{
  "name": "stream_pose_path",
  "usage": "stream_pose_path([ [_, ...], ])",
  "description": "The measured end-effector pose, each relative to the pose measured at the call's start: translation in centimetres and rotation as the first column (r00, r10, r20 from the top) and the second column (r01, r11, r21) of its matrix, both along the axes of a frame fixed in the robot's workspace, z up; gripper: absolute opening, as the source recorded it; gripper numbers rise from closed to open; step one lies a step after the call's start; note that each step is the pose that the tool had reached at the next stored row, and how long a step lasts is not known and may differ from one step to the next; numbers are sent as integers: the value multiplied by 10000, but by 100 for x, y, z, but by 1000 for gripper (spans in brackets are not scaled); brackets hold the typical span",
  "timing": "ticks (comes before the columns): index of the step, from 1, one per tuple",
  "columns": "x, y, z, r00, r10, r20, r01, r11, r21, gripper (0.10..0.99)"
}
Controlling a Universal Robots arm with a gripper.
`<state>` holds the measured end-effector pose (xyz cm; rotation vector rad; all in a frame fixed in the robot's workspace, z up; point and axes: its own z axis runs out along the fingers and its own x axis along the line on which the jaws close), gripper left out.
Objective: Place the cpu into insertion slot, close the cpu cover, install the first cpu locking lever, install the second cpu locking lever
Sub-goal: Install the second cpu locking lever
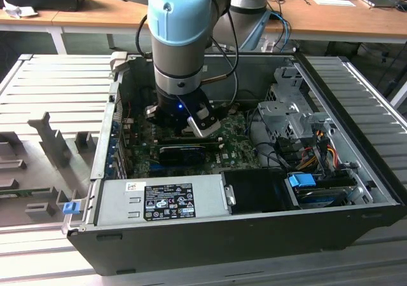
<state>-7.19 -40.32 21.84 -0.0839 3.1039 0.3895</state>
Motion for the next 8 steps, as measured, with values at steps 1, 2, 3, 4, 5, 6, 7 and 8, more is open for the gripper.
stream_pose_path([
  [1,-6,0,-11,10000,0,0,0,10000,28,106],
  [2,-9,1,-23,10000,0,0,0,10000,45,106],
  [3,-13,0,-40,10000,1,0,-1,10000,59,106],
  [4,-15,0,-55,10000,2,0,-2,10000,67,106],
  [5,-19,0,-82,10000,1,0,-1,10000,83,106],
  [6,-22,0,-103,10000,1,0,-1,9999,104,106],
  [7,-24,0,-114,10000,1,0,0,9999,119,106],
  [8,-27,-1,-128,10000,1,-1,-1,9999,148,106],
])
